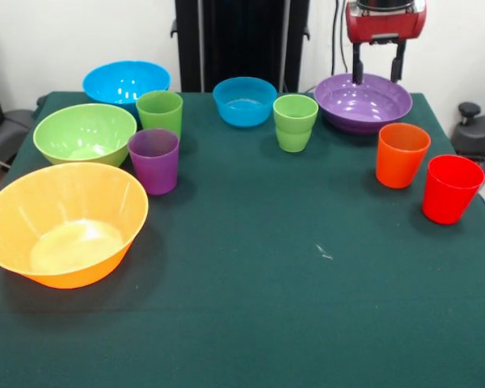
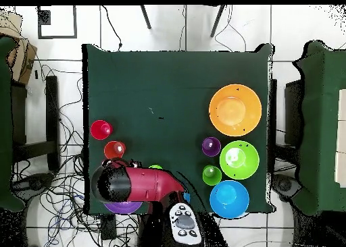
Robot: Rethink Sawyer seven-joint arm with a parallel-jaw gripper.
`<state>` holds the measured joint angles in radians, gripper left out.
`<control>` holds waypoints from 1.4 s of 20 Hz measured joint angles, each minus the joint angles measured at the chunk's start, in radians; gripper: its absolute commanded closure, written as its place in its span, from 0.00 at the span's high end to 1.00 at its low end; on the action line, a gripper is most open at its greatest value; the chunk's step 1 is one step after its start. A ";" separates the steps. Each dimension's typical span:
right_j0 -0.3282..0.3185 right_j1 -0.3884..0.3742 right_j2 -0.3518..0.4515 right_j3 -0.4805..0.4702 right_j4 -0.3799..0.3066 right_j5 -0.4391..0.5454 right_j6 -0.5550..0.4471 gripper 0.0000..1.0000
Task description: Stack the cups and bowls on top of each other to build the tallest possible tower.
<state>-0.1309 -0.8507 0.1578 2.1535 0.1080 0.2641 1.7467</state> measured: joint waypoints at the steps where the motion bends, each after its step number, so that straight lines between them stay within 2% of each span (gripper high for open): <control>1: -0.002 0.006 -0.002 -0.011 -0.002 0.006 0.000 1.00; 10: -0.052 0.101 -0.006 -0.209 -0.036 0.128 0.000 1.00; 28: -0.104 0.212 -0.006 -0.543 -0.117 0.398 0.000 1.00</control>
<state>-0.2345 -0.6384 0.1522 1.6104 -0.0090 0.6617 1.7467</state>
